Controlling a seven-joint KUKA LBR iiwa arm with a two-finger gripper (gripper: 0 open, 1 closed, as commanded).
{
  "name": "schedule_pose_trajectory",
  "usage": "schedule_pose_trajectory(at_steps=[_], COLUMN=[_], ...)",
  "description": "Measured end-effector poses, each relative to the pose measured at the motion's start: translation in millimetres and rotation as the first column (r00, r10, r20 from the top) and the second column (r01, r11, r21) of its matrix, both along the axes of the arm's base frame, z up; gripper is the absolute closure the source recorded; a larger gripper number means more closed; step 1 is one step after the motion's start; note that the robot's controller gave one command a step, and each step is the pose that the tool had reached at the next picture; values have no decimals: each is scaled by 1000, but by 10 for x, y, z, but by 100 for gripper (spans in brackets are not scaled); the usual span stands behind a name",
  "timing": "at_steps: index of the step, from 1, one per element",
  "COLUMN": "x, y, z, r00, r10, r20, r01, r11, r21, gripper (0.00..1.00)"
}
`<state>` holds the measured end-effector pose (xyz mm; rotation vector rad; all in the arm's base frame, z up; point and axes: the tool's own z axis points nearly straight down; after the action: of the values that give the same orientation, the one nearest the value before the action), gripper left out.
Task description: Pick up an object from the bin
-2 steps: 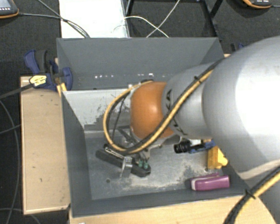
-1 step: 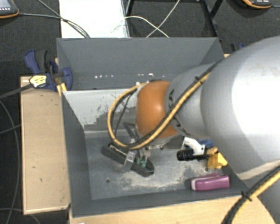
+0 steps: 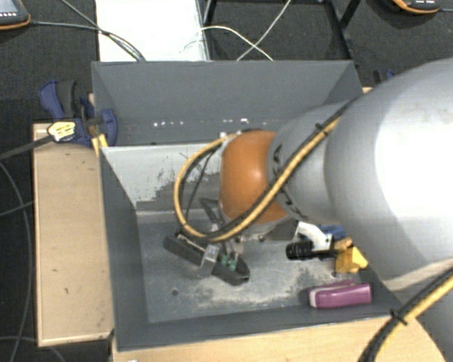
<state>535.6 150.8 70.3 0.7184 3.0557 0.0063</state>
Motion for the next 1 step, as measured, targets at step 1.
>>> schedule_pose_trajectory(at_steps=[1], x=[-5], y=[-2], z=[17], r00=[1000], r10=[0], r20=[-1], r01=[0], r11=[1000], r21=[0], gripper=[100])
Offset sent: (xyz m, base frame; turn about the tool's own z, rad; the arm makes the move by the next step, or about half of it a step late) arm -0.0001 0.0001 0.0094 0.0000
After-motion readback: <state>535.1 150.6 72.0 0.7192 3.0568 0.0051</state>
